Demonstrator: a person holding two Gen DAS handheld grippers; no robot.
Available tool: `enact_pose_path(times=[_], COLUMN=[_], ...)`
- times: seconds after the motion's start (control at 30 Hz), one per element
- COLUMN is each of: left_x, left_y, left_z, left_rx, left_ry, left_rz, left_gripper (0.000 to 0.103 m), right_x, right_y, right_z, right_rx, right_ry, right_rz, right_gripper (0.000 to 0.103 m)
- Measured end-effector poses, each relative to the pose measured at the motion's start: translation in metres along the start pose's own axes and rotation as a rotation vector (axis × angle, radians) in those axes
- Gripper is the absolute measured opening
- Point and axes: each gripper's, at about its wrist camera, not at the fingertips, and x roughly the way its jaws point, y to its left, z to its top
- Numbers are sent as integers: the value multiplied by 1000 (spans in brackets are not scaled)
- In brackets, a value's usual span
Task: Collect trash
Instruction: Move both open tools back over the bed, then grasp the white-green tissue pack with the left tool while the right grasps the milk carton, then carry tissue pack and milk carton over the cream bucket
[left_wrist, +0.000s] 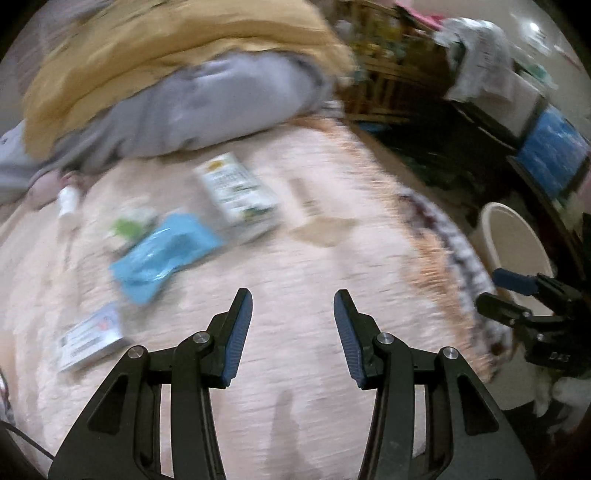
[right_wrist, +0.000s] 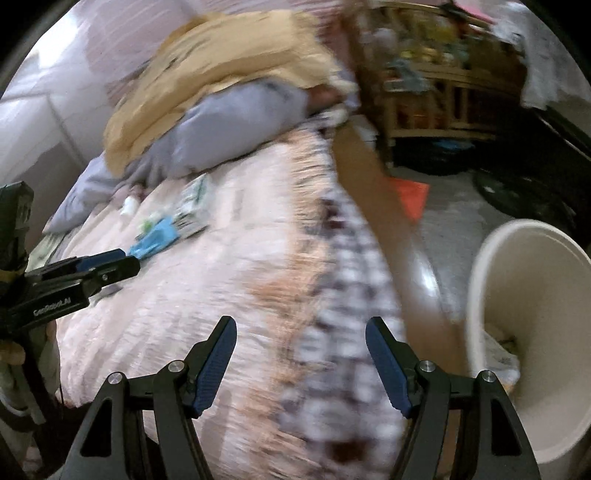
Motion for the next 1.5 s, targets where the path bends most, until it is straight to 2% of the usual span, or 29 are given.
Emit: enact_pose_path(times=[0.27,0.3,0.4,0.47,0.63,0.77,0.9,1.07,1.1,1.13,1.17,1.23,1.33,1.5], left_x=[0,2,9,19,47,76,109,132,134,135,136,134,118,76], left_y=[96,111,135,152,177,184,182,178,178,178,179,179,181,181], left_z=[-10,-8,0,9,36,56,68,74,75,76,76,73,71,64], left_rx=[-167,-194,-233,-251,-228,-161,-101,-35,-33,-35,-37,-42,-63,-128], left_ry=[13,9,5,3,14,42,83,95,96,95,98,98,75,31], left_rz=[57,63,66,76,85,110,131,164,161,156,153,127,107,75], left_gripper=[44,45,57,57,58,59,59,59,59,58,57,42,28,26], right_x=[45,53,71,89,133,165,194,220,223,225,224,217,201,154], right_y=[77,86,103,115,137,147,154,149,147,149,148,147,147,138], right_z=[40,48,66,82,116,140,151,150,148,147,145,143,137,122], right_rx=[-113,-123,-138,-152,-194,-212,-232,-217,-216,-218,-224,-231,-247,-235], right_ry=[33,38,44,48,65,83,115,146,151,150,142,128,105,46], right_rz=[56,65,88,94,72,64,57,64,67,65,66,72,74,91], right_gripper=[74,74,74,74,74,74,74,74,72,65,51,51,51,51])
